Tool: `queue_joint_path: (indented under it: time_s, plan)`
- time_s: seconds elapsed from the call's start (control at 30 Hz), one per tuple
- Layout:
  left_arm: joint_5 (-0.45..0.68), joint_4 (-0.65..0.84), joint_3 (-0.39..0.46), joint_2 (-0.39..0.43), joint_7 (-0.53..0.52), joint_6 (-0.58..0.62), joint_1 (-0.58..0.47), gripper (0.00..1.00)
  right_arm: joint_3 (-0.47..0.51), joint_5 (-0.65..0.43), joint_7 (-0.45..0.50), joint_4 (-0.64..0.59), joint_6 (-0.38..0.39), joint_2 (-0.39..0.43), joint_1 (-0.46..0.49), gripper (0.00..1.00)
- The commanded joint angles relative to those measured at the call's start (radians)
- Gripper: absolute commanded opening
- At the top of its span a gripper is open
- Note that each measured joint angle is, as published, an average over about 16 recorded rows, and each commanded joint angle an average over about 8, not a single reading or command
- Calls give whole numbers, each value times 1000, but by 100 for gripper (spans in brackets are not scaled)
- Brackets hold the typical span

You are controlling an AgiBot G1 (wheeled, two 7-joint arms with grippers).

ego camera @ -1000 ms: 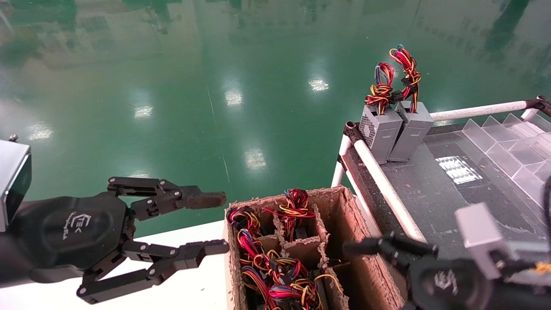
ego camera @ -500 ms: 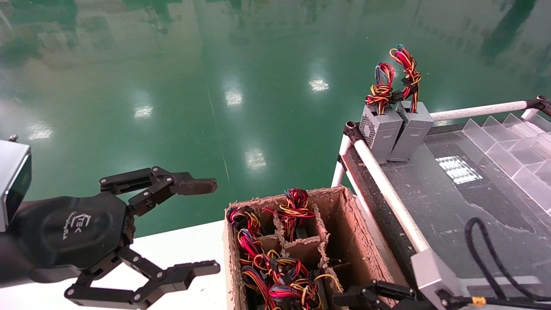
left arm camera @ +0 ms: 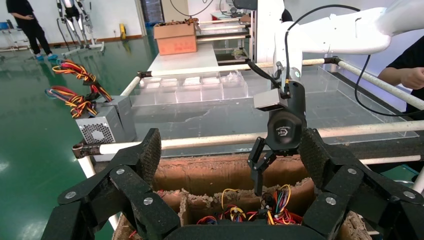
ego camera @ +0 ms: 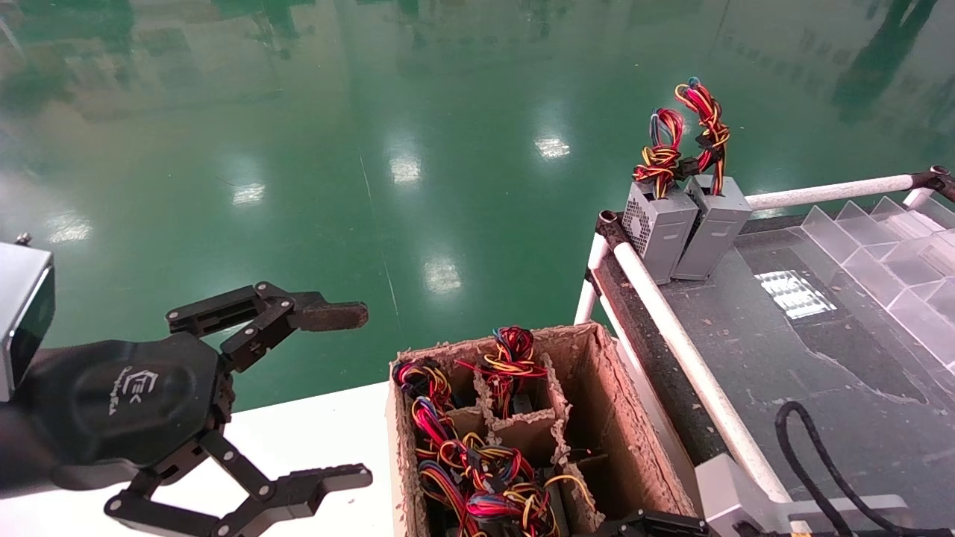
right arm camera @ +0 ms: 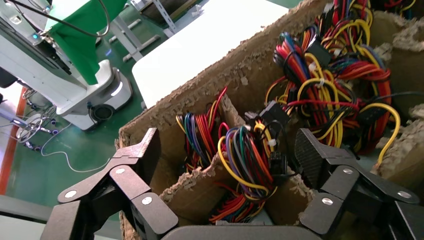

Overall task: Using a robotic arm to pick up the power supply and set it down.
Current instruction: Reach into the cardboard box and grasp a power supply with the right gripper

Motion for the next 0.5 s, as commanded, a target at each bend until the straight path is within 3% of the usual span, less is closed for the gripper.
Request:
queue_joint_path:
  time_s: [0.03, 0.5]
  plan:
    - [0, 0, 0, 0, 0, 0, 0, 100, -5, -5, -2, -4, -1, -2, 0, 0]
    - [0, 0, 0, 0, 0, 0, 0, 100, -25, -33, -11, -6, 13, -4, 8, 0]
